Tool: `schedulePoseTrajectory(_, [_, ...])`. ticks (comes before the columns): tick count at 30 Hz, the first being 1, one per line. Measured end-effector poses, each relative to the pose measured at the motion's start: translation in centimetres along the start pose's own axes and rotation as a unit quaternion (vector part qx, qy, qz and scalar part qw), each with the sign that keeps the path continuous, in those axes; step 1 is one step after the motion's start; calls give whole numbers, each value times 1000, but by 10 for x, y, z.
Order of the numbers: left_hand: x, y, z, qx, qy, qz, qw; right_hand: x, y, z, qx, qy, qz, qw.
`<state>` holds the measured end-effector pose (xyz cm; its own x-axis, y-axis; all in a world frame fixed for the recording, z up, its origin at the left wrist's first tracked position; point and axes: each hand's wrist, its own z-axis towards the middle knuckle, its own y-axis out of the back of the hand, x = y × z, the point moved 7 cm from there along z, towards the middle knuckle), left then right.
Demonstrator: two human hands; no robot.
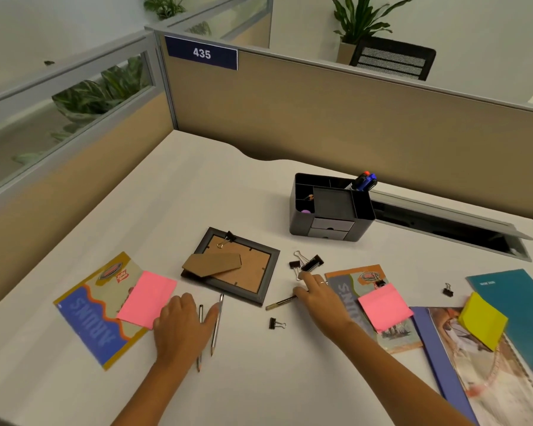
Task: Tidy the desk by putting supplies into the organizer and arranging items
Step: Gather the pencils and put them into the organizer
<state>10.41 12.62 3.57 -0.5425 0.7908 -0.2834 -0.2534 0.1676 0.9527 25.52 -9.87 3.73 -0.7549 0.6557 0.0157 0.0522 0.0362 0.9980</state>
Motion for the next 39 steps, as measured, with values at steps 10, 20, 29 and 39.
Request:
schedulePoseTrajectory(10, [-39, -5, -10, -10, -101, 47, 994, -10, 32, -2, -166, -65, 95, 979])
schedulePoseTrajectory(20, [-48, -14, -13, 9, -168, 55, 984, -39, 74, 6, -271, -158, 307, 898])
schedulePoseTrajectory(29, [-64, -17, 6, 49, -144, -1, 988, -99, 144, 62, -364, -199, 229, 881])
schedulePoseTrajectory(39, [-98, 8, 78, 139, 6, -397, 907, -124, 153, 136, -275, -182, 269, 905])
